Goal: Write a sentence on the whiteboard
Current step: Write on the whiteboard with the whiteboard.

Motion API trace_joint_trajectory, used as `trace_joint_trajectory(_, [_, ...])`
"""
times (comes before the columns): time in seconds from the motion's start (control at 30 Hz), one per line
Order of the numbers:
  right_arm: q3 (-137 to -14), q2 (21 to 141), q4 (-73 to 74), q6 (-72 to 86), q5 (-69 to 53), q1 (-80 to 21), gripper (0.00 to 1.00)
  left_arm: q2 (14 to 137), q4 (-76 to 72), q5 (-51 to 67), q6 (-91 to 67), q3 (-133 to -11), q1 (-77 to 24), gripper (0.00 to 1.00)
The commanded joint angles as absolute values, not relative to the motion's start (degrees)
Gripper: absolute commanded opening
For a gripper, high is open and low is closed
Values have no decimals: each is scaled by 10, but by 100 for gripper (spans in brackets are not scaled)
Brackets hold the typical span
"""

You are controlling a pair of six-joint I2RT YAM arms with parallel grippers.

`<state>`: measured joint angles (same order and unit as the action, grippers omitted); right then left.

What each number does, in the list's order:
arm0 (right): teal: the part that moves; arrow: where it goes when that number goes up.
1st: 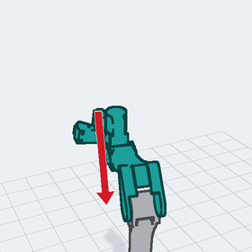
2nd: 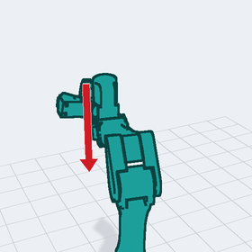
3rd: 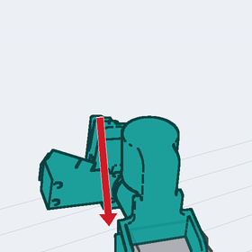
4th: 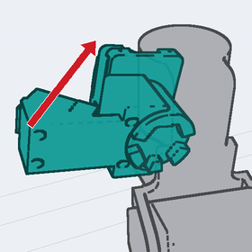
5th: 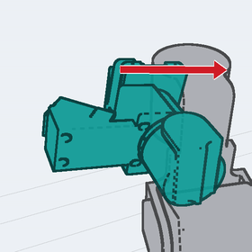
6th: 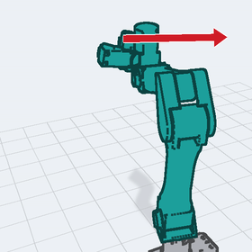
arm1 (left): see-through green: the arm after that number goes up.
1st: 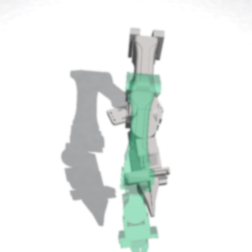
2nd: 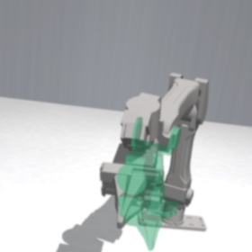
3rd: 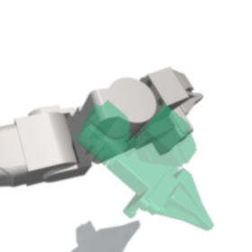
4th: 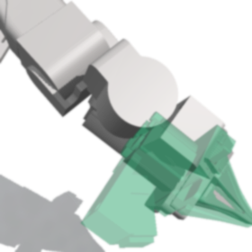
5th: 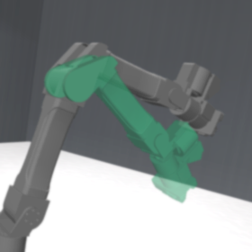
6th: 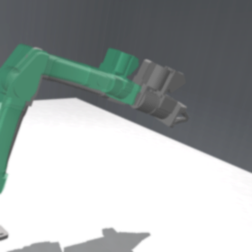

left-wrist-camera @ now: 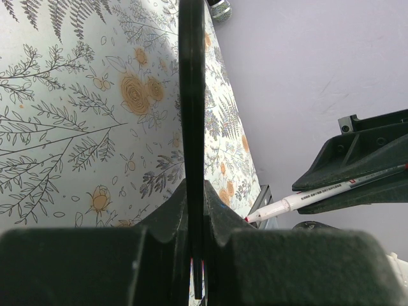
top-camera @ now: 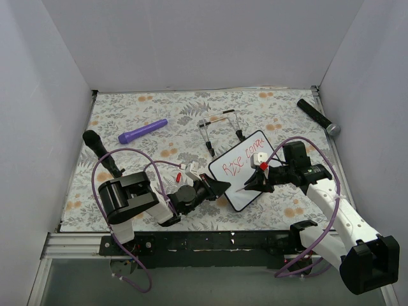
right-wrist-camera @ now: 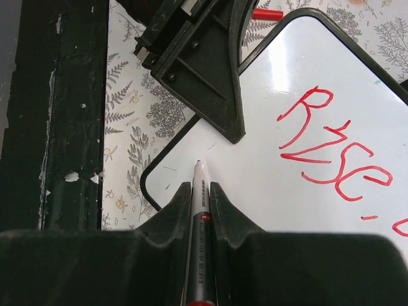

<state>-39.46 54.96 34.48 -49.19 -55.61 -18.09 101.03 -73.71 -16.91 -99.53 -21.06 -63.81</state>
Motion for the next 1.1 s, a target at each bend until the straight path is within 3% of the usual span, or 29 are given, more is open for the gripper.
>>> trace_joint_trajectory(0.0, [-388,546,330,-483,-562,-184,1,1011,-866,-178,-991,-214,-634,0])
trace_joint_trajectory(1.07, [-375,582,261,-432,-473,-251,1,1019,-871,-169,-991,-221,-634,0])
